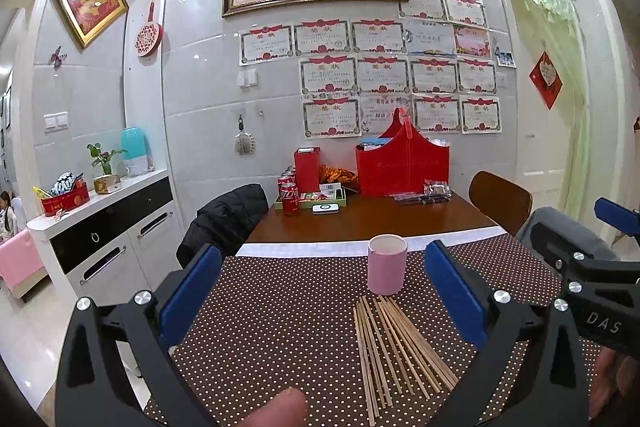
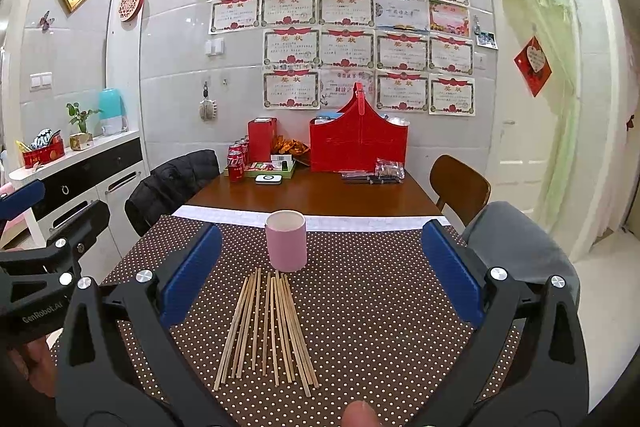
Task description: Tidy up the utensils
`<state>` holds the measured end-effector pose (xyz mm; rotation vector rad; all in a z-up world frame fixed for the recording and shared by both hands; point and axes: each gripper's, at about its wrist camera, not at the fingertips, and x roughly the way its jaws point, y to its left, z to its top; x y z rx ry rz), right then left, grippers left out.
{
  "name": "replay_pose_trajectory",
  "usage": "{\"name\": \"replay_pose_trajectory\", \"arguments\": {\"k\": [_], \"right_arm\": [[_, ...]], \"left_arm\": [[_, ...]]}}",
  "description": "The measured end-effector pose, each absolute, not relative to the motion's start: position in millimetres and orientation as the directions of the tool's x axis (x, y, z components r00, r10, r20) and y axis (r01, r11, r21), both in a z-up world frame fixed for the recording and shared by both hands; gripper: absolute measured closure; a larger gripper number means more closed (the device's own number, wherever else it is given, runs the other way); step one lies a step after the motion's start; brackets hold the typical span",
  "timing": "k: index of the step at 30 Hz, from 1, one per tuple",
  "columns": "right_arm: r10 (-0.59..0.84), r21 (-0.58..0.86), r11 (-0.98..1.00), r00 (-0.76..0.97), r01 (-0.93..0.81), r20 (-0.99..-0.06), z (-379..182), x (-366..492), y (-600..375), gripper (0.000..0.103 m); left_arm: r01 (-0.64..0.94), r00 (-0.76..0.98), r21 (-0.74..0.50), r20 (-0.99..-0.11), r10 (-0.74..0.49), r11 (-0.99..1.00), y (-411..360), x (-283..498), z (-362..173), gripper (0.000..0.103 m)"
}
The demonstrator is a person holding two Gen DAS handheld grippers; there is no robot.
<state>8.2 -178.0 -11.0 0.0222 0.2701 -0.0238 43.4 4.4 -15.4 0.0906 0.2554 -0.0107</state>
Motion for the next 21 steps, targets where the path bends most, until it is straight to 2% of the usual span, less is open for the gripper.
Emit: {"name": "replay_pose_trajectory", "arguments": {"k": [21], "right_arm": [[-0.019,0.016,1.000,0.963,0.025,-0.271,-11.2,18.6,-178.9,0.005]], "left_arm": [[0.027,0.966,0.086,-0.257,-0.004,0.996,5.9,53.9,-15.1,0.004]]}}
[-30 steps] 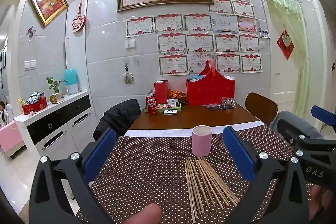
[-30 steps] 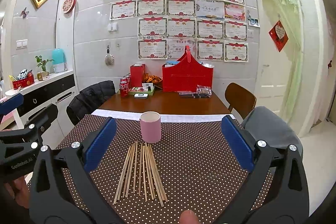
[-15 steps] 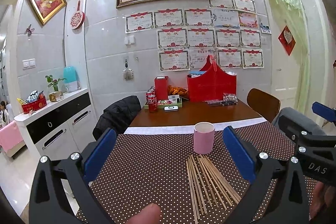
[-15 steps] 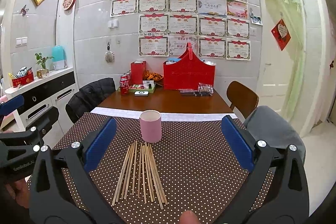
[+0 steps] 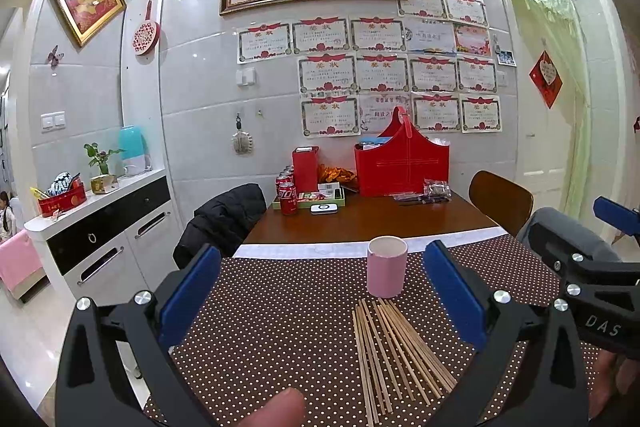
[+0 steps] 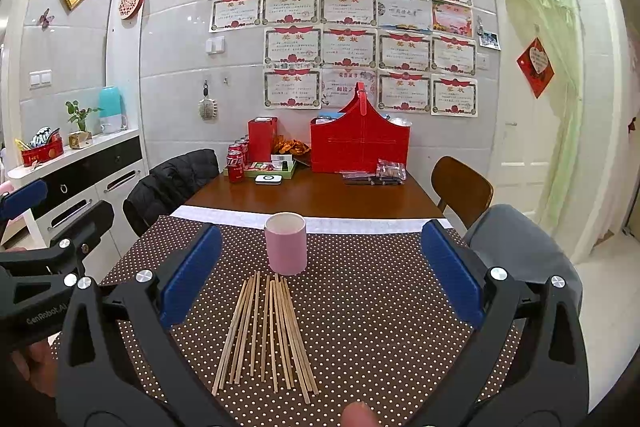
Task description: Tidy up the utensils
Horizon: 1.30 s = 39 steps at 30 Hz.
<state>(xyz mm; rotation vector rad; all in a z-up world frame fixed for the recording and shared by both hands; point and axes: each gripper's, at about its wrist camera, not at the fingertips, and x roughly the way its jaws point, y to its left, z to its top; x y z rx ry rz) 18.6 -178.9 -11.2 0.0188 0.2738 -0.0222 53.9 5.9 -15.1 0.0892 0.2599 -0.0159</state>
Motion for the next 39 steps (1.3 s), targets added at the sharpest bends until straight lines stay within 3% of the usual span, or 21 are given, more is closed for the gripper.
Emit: {"name": "replay_pose_trajectory", "arguments": {"k": [19,27,33,39], "right_arm": [[-0.017,0.016,1.000,0.960,0.022,-0.279,-14.8,19.6,-181.2,0.005],[-0.006,0.019,1.000,0.947,0.013,-0.322,-23.5,34.3,-186.3,0.005],[0.024,0.021,1.000,0.898,-0.016,-0.440,-56.1,72.7,-194.5,0.005],[0.082,0.057,0.997,0.789,-0.060,-0.608,-114.5,122.9,-207.9,0.005]], "left_arm": [[0.027,0.961,0.087,-0.278,-0.002,0.996,4.0,58.6,-21.0,0.004],[0.033,0.943,0.092,-0.333,-0.001,0.995,2.6,74.7,-34.9,0.004],[0.030,0.894,0.123,-0.447,0.028,0.992,7.5,109.3,-74.9,0.004],[0.017,0.776,0.127,-0.627,0.067,0.992,24.1,157.6,-150.2,0.004]]}}
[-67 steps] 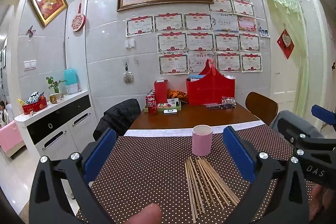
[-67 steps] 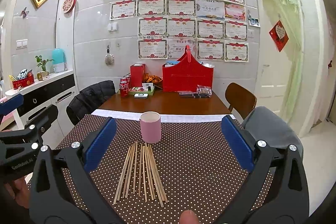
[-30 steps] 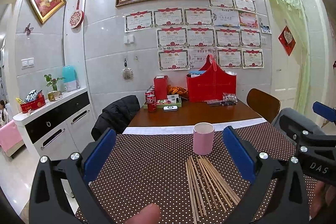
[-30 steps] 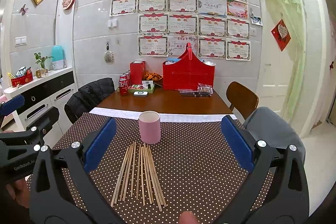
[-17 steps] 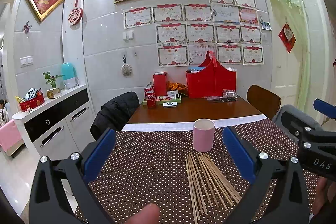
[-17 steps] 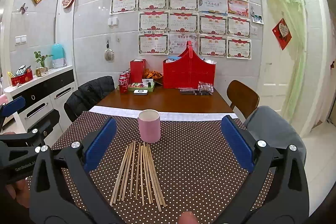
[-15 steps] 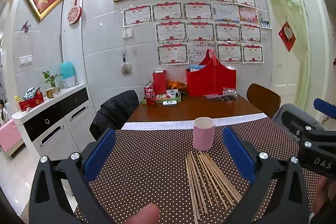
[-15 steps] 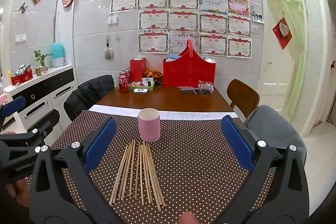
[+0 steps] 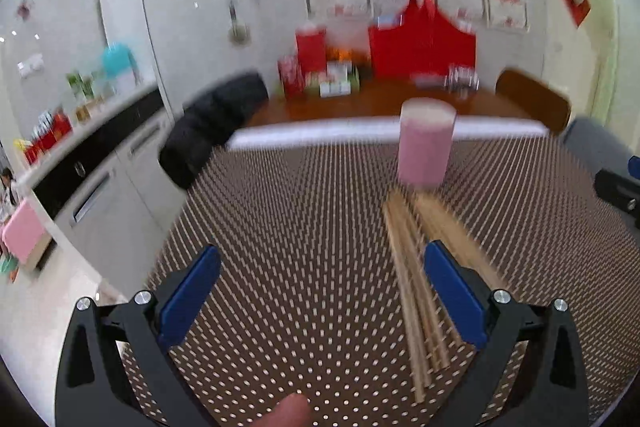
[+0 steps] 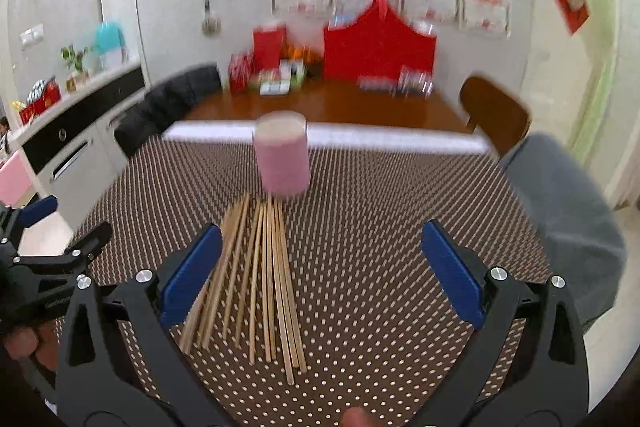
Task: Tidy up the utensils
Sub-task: 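Grasp one wooden chopstick with the right tool while the left tool grasps another chopstick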
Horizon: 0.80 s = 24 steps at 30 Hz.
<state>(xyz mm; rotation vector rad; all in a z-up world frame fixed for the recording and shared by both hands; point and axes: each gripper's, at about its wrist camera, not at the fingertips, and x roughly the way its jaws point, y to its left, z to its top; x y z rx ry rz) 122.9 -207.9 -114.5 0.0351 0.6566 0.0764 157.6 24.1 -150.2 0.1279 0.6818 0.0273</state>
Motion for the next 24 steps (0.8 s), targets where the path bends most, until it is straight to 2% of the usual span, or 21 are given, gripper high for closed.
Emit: {"name": "replay_pose_trajectory", "arguments": {"k": [4,8,14,24], "right_arm": [[0.106,0.063,0.994,0.723,-0.087,-0.683,-150.6,146.3,-210.7,0.005],[0.111,0.071,0.994,0.682,-0.087,-0.723,-173.7,160.8,-214.1,0.005],[0.109,0.076,0.994,0.649,-0.078,-0.753,-191.5,172.1,-220.4,0.005],[0.103,0.073,0.995,0.630,-0.073,-0.770,-198.4,180.7,-220.3,0.005]], "left_arm": [[0.050,0.681,0.124,-0.730,0.057,0.991,26.1,184.3,-200.6,0.004],[0.092,0.612,0.118,-0.790,0.037,0.989,21.2,204.3,-229.4,0.004],[0.113,0.548,0.119,-0.836,0.038,0.986,14.4,226.8,-251.4,0.004],[0.133,0.539,0.079,-0.842,-0.005,0.988,8.3,242.9,-257.7,0.004]]}}
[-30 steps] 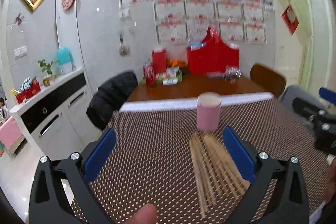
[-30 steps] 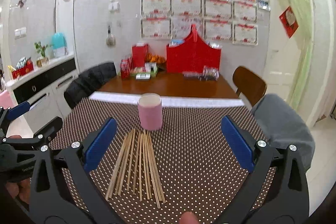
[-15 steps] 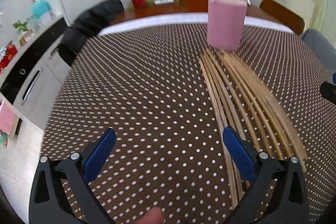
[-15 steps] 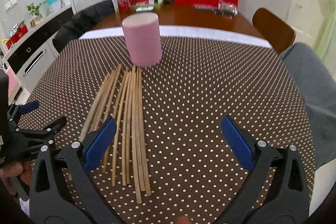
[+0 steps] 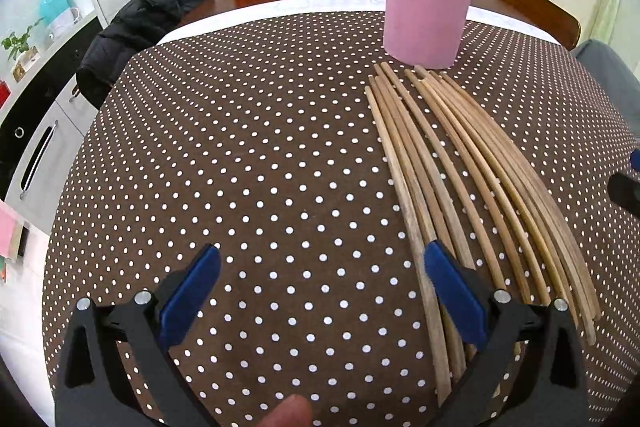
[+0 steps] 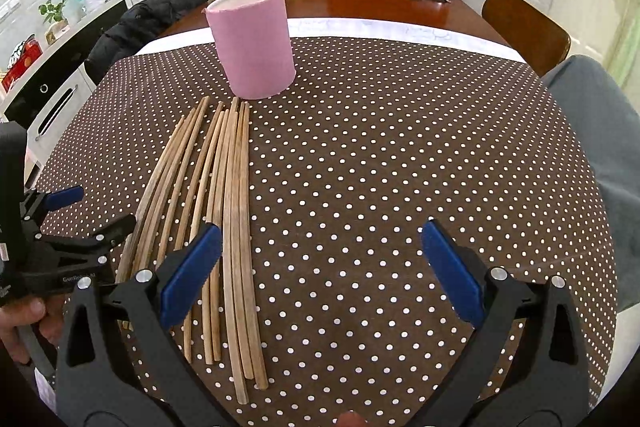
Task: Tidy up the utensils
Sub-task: 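Grasp one wooden chopstick with the right tool while the left tool grasps another chopstick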
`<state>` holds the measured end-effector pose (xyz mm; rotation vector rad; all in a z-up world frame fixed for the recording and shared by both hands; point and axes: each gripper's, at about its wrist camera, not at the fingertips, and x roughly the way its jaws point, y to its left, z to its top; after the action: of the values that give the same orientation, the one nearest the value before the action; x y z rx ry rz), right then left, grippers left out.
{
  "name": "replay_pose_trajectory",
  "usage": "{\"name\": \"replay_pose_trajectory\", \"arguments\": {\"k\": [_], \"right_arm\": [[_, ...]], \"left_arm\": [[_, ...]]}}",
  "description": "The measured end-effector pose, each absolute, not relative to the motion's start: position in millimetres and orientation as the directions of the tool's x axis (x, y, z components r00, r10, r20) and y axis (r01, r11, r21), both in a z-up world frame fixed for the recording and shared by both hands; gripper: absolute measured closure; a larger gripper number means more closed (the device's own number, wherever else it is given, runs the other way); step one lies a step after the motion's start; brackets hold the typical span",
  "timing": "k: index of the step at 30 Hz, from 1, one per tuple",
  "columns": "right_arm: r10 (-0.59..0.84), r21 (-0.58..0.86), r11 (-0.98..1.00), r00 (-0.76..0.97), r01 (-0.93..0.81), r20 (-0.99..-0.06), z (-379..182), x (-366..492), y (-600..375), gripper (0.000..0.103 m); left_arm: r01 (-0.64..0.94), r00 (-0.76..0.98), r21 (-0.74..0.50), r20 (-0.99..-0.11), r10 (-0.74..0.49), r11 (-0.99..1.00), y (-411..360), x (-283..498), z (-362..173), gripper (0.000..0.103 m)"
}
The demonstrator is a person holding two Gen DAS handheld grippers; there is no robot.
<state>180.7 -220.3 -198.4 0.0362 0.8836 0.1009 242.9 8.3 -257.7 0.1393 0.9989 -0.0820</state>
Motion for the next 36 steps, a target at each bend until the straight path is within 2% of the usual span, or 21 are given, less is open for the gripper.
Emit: {"name": "replay_pose_trajectory", "arguments": {"k": [10,18,19,21,22,25,29,31,33,36], "right_arm": [[0.104,0.060,0.994,0.612,-0.092,-0.784,-203.7,185.3,-215.6,0.005],[0.107,0.013,0.986,0.574,-0.166,-0.812,-217.2,209.9,-204.5,0.006],[0.108,0.007,0.984,0.565,-0.179,-0.818,-220.1,214.9,-201.6,0.008],[0.127,0.018,0.979,0.538,-0.203,-0.833,-227.1,223.8,-197.6,0.024],[0.138,0.025,0.976,0.524,-0.217,-0.840,-230.8,228.2,-195.4,0.027],[0.150,0.023,0.970,0.518,-0.244,-0.842,-233.4,236.4,-190.5,0.030],[0.119,-0.051,0.949,0.504,-0.311,-0.856,-235.0,238.7,-170.5,0.042],[0.130,-0.026,0.953,0.484,-0.302,-0.865,-234.8,244.9,-170.6,0.047],[0.124,-0.028,0.956,0.486,-0.292,-0.865,-233.8,251.6,-169.7,0.065],[0.116,-0.045,0.950,0.480,-0.310,-0.869,-232.7,261.9,-161.1,0.080]], "left_arm": [[0.139,0.546,0.149,-0.836,0.049,0.979,-3.3,249.5,-259.5,0.004],[0.130,0.542,0.124,-0.840,0.034,0.984,3.5,250.8,-263.2,0.004],[0.129,0.543,0.118,-0.840,0.029,0.985,4.1,251.2,-263.7,0.004],[0.128,0.544,0.101,-0.839,0.016,0.987,6.3,249.1,-264.6,0.004],[0.126,0.543,0.088,-0.840,0.005,0.988,7.5,249.9,-265.3,0.004],[0.126,0.542,0.066,-0.841,-0.013,0.990,14.4,245.7,-265.1,0.004],[0.131,0.543,0.057,-0.839,-0.024,0.990,18.1,245.8,-266.3,0.004],[0.129,0.543,0.058,-0.839,-0.022,0.990,17.7,247.8,-266.0,0.004],[0.131,0.543,0.069,-0.840,-0.013,0.989,16.3,250.6,-265.1,0.004],[0.145,0.543,0.100,-0.840,0.005,0.984,10.7,257.2,-262.9,0.004]]}}
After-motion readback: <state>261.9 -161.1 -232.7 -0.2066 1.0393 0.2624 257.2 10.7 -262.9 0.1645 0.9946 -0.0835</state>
